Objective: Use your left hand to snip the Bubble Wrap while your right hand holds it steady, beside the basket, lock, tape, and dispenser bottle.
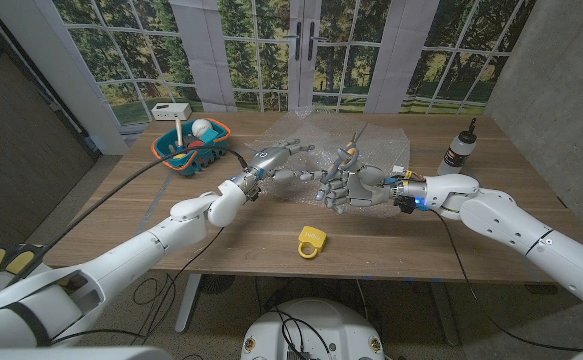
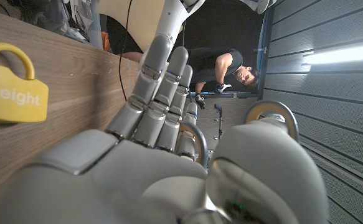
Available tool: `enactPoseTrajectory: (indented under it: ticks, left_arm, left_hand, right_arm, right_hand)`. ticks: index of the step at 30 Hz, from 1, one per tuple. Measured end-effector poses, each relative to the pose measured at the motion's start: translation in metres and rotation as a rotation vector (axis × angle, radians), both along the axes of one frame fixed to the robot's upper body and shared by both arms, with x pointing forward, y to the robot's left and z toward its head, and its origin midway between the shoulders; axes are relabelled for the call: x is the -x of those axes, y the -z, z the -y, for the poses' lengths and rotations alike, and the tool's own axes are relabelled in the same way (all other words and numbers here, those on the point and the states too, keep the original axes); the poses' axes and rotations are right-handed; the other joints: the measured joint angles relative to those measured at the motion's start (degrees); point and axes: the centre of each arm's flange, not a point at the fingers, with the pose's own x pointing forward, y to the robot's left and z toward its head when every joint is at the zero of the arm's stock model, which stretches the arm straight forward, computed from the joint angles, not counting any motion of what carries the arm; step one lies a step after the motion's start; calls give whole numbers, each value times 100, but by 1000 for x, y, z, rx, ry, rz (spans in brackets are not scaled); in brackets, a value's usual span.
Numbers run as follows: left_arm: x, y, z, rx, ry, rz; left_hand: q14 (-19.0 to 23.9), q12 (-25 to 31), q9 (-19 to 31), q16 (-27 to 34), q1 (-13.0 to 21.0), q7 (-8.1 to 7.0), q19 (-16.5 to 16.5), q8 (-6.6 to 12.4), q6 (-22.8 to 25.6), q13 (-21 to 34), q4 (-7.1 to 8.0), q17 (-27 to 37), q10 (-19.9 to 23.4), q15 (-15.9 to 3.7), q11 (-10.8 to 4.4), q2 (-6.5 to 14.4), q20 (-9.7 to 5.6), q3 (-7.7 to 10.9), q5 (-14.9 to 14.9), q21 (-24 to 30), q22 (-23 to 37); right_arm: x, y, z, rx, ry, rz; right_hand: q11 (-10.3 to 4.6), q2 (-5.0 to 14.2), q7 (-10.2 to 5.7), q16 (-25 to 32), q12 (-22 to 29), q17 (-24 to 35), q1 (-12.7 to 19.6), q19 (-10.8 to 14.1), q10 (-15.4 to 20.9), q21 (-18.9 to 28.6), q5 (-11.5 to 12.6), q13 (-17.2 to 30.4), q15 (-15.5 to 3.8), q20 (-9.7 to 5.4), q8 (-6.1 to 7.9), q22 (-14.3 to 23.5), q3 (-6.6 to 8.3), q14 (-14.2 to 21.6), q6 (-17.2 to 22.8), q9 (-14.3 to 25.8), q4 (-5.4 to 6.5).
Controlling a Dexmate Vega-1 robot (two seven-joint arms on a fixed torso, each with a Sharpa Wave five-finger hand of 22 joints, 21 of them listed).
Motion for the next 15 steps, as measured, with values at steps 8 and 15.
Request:
enactPoseTrajectory:
  ticks: [8,15]
  left_arm:
    - [-6,8,6,-30,-10,34]
    - [-7,11,9,-63,-31,91]
  left_hand:
    - [-68,-7,-17,-3,156,14,-31,69,-27,28,-25,0,-103,8,-1,156,-31,26,0,-45,0]
    - [-67,32,-17,23,179,-9,-31,90,-5,28,-25,0,-80,8,-22,179,-31,26,0,-45,-1]
  right_arm:
    - [1,0,-3,1,0,3]
    - [1,-2,-5,1,-2,5]
  right_hand:
    - [-31,30,0,19,0,0,30,23,31,0,0,0,-1,-22,0,0,24,1,0,0,-24]
    - [1,30,0,19,-40,0,30,22,63,0,-21,29,-1,-22,-22,0,24,2,0,0,-24]
